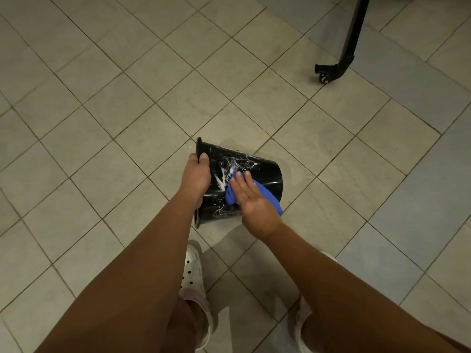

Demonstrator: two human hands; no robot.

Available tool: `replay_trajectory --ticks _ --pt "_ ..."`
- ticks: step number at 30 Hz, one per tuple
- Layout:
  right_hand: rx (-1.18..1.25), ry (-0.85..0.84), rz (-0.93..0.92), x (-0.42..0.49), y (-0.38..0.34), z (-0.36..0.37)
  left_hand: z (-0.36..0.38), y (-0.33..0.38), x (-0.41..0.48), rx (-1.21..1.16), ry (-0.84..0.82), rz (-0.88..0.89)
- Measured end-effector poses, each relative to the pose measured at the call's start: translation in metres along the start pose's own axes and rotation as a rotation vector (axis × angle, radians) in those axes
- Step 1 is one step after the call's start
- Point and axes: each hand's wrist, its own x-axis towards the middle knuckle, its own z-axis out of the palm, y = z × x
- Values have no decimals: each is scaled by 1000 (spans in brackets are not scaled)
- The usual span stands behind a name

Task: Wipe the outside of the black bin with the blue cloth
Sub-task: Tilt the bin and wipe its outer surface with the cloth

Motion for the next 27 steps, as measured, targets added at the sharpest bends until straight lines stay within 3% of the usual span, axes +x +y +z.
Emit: replay_trajectory --ticks 3,5,14,21,27 --pt "65 -29 162 3 1 -3 1 2 -3 -16 -21 -10" --pt "76 53 213 -1 -3 -1 1 2 -4 -20 -21 -15" --pt "47 -43 -25 -2 -11 1 -3 -5 1 -64 -37 -37" --pt "68 -54 168 4 -17 3 -2 -1 -1 -106 -34 -59" --pt "-21 -22 -63 -7 -20 11 -6 -10 3 -66 -34 -54"
